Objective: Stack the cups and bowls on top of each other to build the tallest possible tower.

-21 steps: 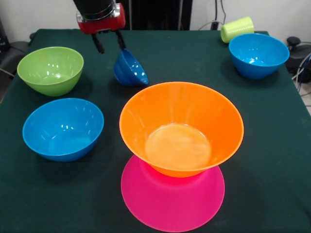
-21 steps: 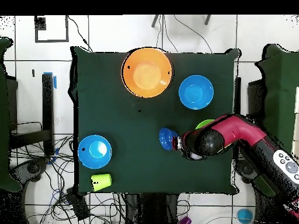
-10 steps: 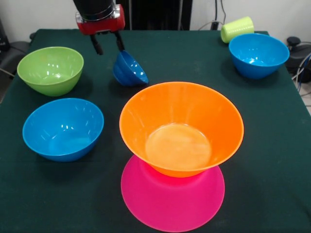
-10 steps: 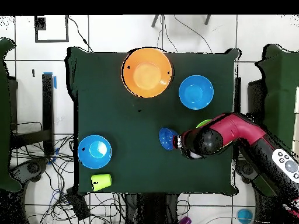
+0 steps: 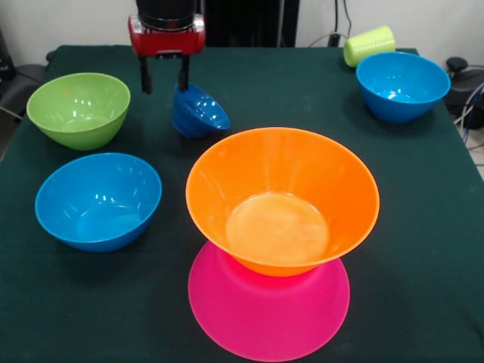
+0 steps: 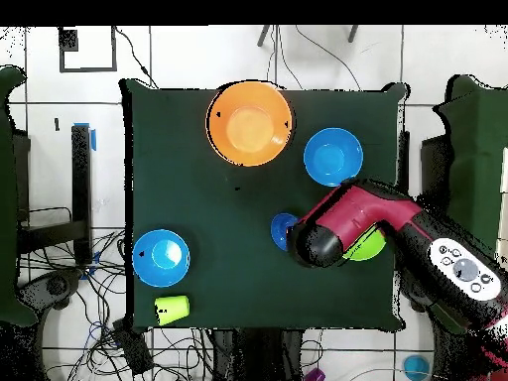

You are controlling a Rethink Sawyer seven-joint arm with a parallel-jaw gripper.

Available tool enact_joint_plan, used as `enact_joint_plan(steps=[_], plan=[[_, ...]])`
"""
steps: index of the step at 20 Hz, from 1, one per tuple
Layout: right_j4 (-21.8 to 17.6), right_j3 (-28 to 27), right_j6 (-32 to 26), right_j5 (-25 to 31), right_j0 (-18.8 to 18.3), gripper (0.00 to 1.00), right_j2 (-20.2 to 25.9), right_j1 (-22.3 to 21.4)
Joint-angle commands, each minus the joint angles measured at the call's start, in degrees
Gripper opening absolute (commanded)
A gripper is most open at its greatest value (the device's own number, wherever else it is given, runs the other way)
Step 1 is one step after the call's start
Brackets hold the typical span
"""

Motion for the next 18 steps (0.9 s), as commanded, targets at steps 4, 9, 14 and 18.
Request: enact_joint_plan(steps=[4, 9, 14, 18], plan=[[-20.0, -7.3, 29.1, 9.0, 11.0, 1.0, -6.0, -11.6], [-18.6, -7.0, 30.6, 7.8, 10.7, 1.0, -6.8, -10.3], [-18.0, -6.2, 29.2, 0.7, 9.2, 0.0, -6.4, -7.6], [-15.4, -5.5, 28.7, 0.5, 8.8, 0.0, -5.8, -6.7]])
